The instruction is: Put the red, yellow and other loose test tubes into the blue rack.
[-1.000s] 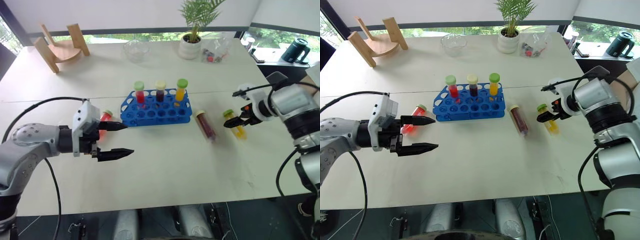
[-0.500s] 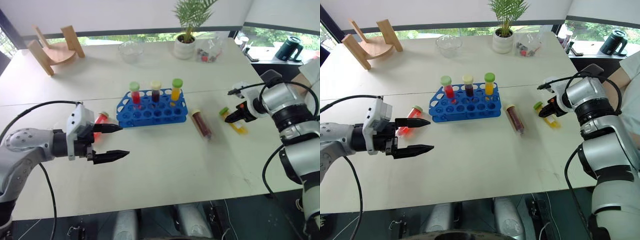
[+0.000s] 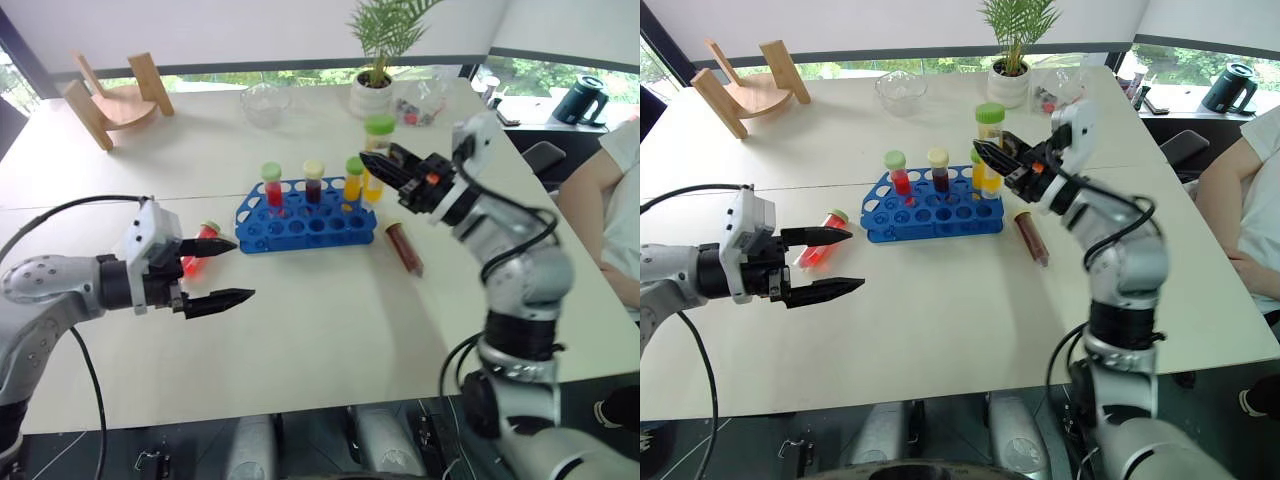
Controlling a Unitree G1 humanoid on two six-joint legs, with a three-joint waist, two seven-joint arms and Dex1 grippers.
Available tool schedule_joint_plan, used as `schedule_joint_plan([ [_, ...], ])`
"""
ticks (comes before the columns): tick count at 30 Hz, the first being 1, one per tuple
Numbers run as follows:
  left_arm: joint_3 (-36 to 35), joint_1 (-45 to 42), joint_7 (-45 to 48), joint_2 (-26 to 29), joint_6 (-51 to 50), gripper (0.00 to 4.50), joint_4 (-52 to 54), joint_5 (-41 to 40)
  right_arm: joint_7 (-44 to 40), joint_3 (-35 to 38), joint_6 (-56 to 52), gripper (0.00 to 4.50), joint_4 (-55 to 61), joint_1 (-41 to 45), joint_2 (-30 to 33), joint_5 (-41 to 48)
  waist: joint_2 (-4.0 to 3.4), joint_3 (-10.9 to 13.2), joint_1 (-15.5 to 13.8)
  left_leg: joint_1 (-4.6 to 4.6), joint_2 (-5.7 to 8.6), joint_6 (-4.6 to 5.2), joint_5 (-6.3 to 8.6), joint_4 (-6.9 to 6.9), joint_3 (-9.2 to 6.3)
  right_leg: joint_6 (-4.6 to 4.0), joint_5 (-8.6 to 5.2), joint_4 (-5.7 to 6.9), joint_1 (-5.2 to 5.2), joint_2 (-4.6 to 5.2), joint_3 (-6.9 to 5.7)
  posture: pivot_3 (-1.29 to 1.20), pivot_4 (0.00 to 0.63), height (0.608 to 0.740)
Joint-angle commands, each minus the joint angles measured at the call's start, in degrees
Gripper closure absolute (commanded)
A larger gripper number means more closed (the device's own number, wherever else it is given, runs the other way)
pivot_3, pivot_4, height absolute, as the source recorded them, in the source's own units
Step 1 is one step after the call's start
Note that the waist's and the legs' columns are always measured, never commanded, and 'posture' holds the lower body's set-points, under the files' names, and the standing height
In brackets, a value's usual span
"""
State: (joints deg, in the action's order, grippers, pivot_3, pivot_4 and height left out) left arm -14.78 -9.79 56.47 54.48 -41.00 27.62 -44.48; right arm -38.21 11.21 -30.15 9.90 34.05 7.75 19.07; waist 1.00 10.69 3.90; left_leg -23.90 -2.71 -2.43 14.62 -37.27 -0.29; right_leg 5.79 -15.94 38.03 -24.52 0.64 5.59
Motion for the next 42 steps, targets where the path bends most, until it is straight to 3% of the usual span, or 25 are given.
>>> schedule_joint_plan([
  [1,-0.3,-0.9,-0.6,0.0,-0.3,0.00,1.7,-1.0,0.2,-1.8,14.2,3.69,-5.3,-1.0,-0.5,-2.5,0.00,0.0,0.0,0.03,0.00,0.00,0.00,0.01,0.00,0.00,0.00,0.02,0.01,0.00,0.00,0.00,0.150,0.740],
  [15,-1.3,-0.8,-2.7,0.3,-1.8,0.00,3.5,-3.0,0.4,-7.1,30.2,3.69,-22.3,-1.7,-0.6,-3.8,-0.01,0.0,0.1,0.19,-0.03,-0.01,-0.01,0.14,0.01,-0.03,-0.01,0.10,0.04,-0.04,0.03,0.00,0.150,0.740],
  [42,-0.4,-2.1,-4.2,0.7,-2.7,0.00,4.4,-3.3,2.5,-8.5,34.0,3.69,-27.4,-3.5,0.0,-4.5,0.00,0.0,0.1,0.44,-0.02,-0.02,-0.01,0.14,0.01,-0.03,-0.01,0.12,0.30,-0.05,0.04,0.00,0.150,0.740],
])
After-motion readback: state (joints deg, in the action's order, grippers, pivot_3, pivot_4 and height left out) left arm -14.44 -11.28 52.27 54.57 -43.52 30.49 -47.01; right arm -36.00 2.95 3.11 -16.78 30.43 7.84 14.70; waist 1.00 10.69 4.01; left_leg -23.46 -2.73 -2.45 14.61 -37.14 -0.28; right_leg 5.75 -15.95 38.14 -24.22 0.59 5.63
